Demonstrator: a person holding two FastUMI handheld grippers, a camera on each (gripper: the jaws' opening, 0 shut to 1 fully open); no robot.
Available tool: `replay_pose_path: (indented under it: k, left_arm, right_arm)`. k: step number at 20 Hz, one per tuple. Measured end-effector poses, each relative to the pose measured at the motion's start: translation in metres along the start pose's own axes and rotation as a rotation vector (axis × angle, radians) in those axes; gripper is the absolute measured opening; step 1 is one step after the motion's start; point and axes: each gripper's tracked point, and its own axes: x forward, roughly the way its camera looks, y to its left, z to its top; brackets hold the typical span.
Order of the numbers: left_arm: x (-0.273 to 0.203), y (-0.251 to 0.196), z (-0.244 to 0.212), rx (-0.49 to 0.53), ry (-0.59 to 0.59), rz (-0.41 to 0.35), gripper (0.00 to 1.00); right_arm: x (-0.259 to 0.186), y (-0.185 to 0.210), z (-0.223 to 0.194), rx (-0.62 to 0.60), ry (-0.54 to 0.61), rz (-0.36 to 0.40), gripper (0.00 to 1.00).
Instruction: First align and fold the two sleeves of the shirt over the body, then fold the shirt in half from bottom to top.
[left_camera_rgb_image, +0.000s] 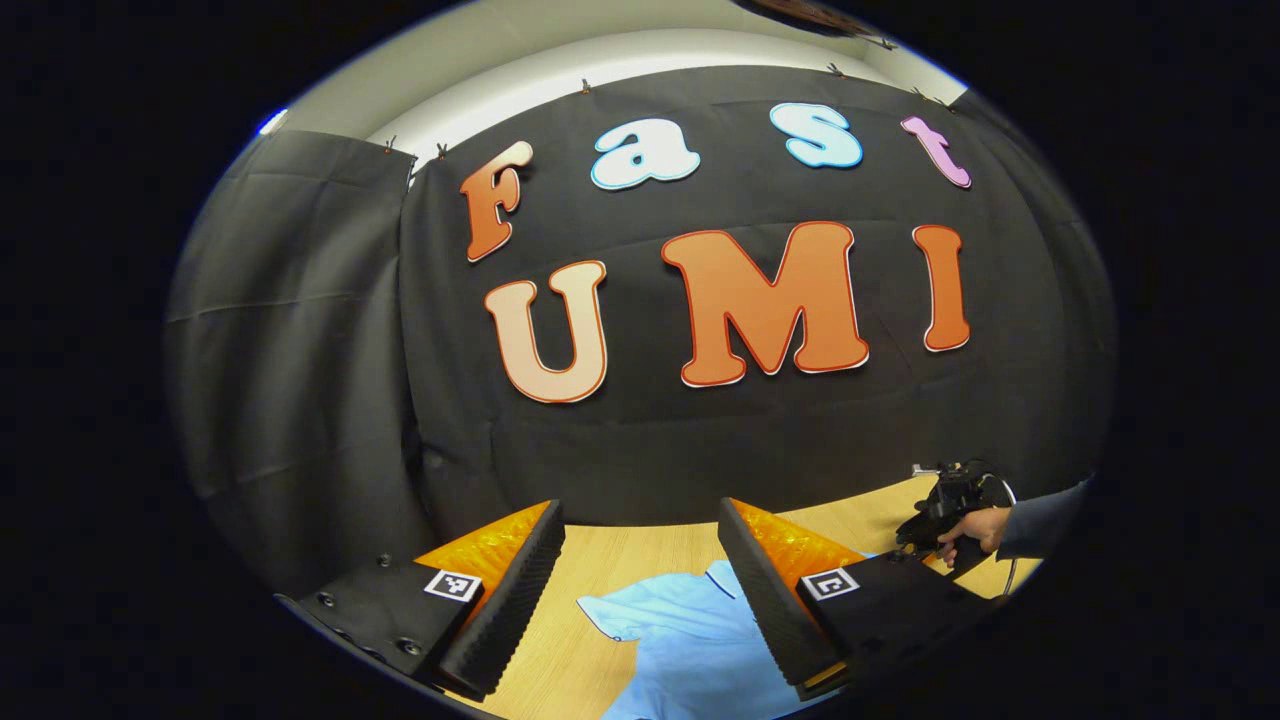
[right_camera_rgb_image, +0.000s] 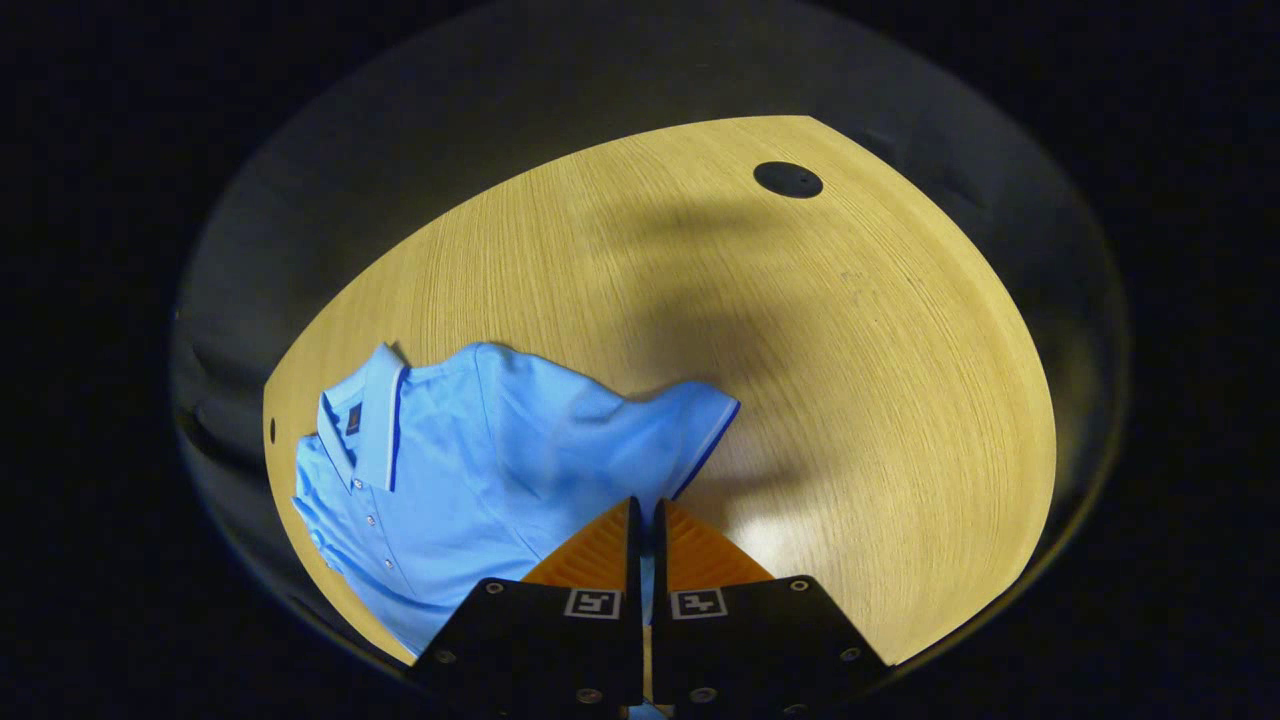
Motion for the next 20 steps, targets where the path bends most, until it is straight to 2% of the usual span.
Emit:
replay_pose_path:
  k: [4,9,14,20]
  left_arm:
    - [-0.004,-0.001,-0.003,0.002,0.007,0.006,1.00]
    - [-0.007,0.001,-0.004,0.012,0.012,0.016,1.00]
    - [-0.009,0.005,-0.008,0.017,0.024,0.029,1.00]
    - [-0.010,0.010,-0.020,0.028,0.052,0.050,1.00]
  right_arm:
    - [-0.018,0.032,0.014,0.042,-0.038,0.120,0.04]
    - [-0.037,0.080,0.030,-0.009,-0.080,0.232,0.04]
    - [-0.044,0.130,0.038,-0.052,-0.083,0.309,0.04]
    - [-0.033,0.173,0.019,-0.082,-0.027,0.342,0.04]
